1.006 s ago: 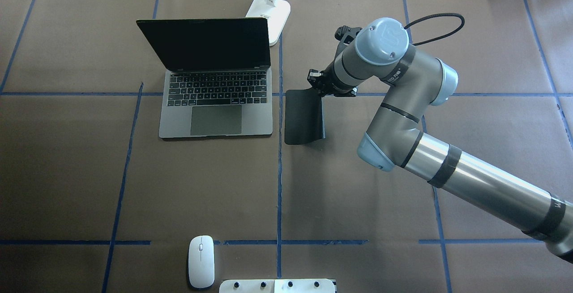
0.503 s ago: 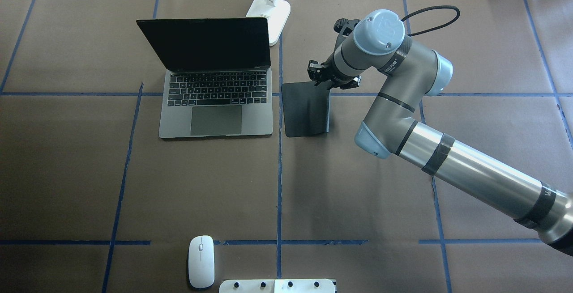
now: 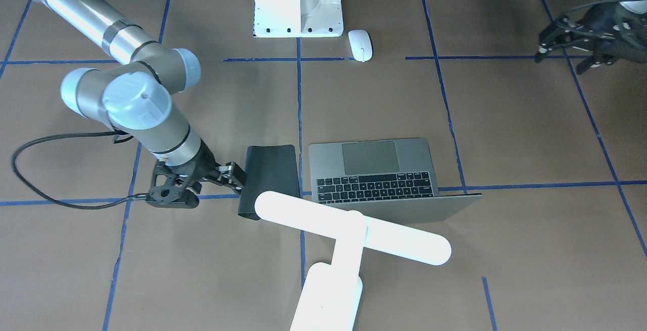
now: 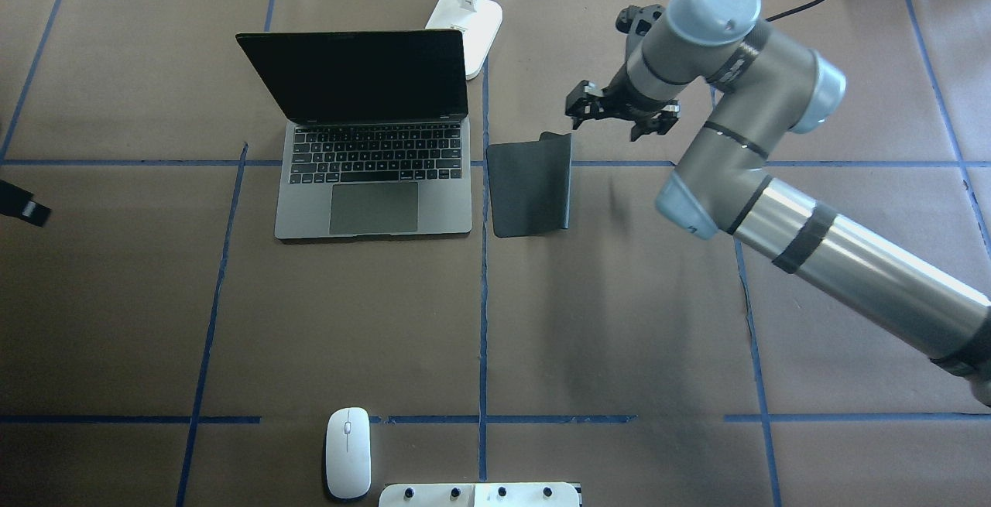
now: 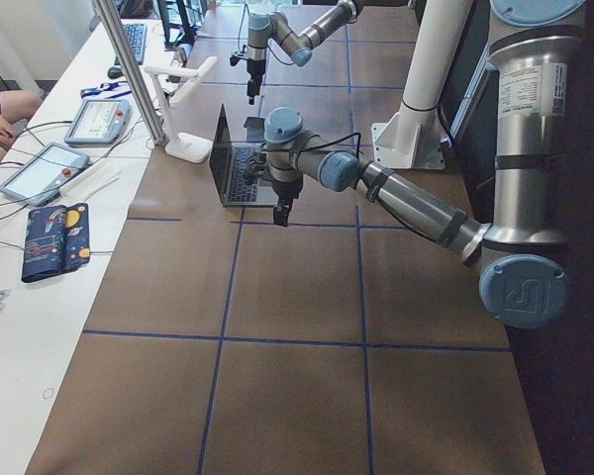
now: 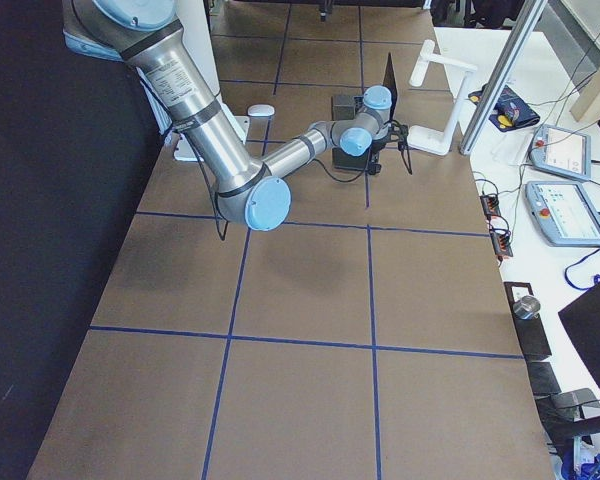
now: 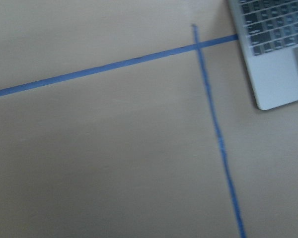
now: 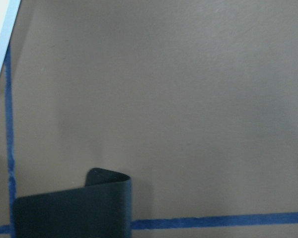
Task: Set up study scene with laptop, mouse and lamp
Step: 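Release the mouse pad and raise the right gripper away, then lower the left gripper over the white mouse and grasp it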
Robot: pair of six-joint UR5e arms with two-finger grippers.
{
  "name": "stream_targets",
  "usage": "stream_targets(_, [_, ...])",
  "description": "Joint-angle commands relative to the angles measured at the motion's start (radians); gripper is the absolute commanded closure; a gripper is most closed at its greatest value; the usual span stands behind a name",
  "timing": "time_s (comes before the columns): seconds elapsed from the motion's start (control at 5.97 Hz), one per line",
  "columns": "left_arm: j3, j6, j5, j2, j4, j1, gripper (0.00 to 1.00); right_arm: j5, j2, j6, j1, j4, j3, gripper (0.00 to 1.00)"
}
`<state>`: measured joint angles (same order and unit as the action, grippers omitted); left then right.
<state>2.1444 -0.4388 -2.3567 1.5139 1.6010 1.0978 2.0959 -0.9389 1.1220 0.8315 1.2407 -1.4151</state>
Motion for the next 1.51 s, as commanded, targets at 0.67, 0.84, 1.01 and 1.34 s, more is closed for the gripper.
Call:
stream_targets(0.67, [0.127, -0.795, 0.576, 0.115, 0.068, -0.744, 0.0, 0.053, -0.65, -0.973, 0.343, 0.381, -0.558, 0.0])
stream_targets(0.84, [0.121, -0.877, 0.641, 0.153, 0.068, -0.833, 0.0, 0.115, -0.77, -1.137, 0.433, 0.376, -0.588, 0.0])
stream_targets(1.01, [0.111, -0.886, 0.645, 0.187, 0.068, -0.875, 0.0, 0.18, -0.876, -1.327, 0.574, 0.375, -0.581, 0.0])
stream_targets(1.34, [0.034, -0.888, 0.649, 0.25, 0.068, -0.904, 0.0, 0.187, -0.943, -1.575, 0.73, 0.373, -0.495, 0.0])
